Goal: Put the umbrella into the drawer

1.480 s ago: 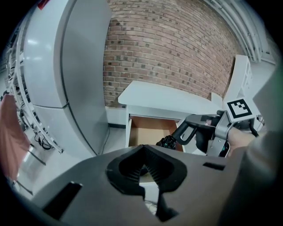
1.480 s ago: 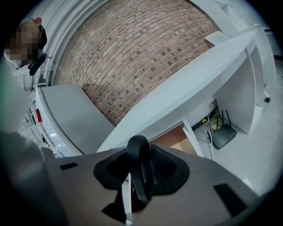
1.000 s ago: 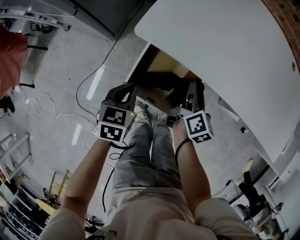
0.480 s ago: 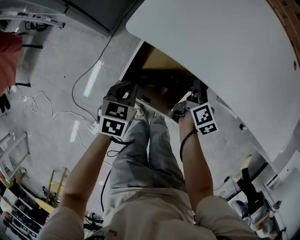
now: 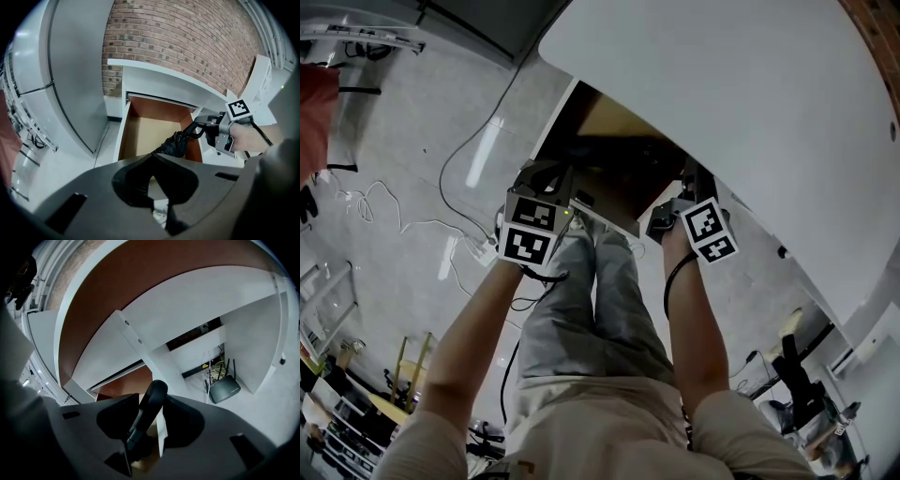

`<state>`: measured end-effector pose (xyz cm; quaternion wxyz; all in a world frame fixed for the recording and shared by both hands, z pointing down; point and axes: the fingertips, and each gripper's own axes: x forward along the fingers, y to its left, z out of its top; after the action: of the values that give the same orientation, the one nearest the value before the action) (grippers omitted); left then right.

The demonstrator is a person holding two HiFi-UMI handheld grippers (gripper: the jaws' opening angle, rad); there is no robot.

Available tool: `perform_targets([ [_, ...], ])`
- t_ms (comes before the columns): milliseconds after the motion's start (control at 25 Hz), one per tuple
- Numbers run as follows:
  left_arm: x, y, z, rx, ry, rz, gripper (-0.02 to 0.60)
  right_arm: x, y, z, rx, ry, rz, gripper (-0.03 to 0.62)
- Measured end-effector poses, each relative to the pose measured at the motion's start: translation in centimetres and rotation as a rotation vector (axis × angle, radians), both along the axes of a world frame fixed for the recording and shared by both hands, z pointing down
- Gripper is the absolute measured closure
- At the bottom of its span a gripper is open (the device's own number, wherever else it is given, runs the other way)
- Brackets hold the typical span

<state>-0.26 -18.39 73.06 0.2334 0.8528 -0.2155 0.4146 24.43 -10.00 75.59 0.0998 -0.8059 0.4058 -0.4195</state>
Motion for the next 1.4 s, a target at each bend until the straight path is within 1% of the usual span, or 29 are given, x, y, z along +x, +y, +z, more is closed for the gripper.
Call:
perform_targets([
  [80, 0.2, 0.0, 0.2, -0.002, -0.002, 0.001, 0.573, -0.1, -0.2, 0.0, -0.030, 0.022, -0.031, 0.430],
  [200, 0.5, 0.2, 0.4, -0.009, -0.002, -0.002, 0.573, -0.5, -0.1, -0.1, -0.102, 0.113, -0.121, 0.402],
  [320, 1.0, 0.6, 0.6, -0.010, -0.004, 0.004, 0.574, -0.8, -0.1, -0.2, -0.158, 0.189, -0.185, 0.390],
  [440, 1.2, 1.0, 0.7, -0.010, -0.011, 0.010, 0.572, -1.0, 0.0, -0.1, -0.207, 0.229, -0.219, 0.381],
  [560, 1.2, 1.5, 0.3, -0.006, -0.013, 0.012, 0.572, -0.9, 0.4, -0.2, -0.257, 0.256, -0.232, 0.353],
  [640, 1.2, 1.8, -0.1, -0.003, -0.014, 0.013, 0.574, -0.9, 0.9, -0.4, -0.273, 0.247, -0.225, 0.345],
  [840, 1.2, 2.2, -1.7, 0.002, -0.008, 0.003, 0.573, -1.2, 2.4, -1.1, -0.289, 0.183, -0.198, 0.342],
  [960, 1.0, 2.2, -3.3, 0.017, 0.001, -0.006, 0.574, -1.7, 3.8, -2.0, -0.297, 0.111, -0.178, 0.344],
  [1040, 0.9, 1.9, -4.4, 0.031, 0.008, -0.016, 0.573, -2.1, 4.0, -3.1, -0.286, 0.085, -0.181, 0.349],
  [1200, 0.5, 1.8, -7.6, 0.057, 0.031, -0.031, 0.572, -3.1, 3.8, -6.2, -0.261, 0.100, -0.223, 0.366],
  [1400, -0.1, 1.6, -12.3, 0.102, 0.064, -0.056, 0.574, -4.9, 2.4, -11.3, -0.204, 0.141, -0.302, 0.435],
])
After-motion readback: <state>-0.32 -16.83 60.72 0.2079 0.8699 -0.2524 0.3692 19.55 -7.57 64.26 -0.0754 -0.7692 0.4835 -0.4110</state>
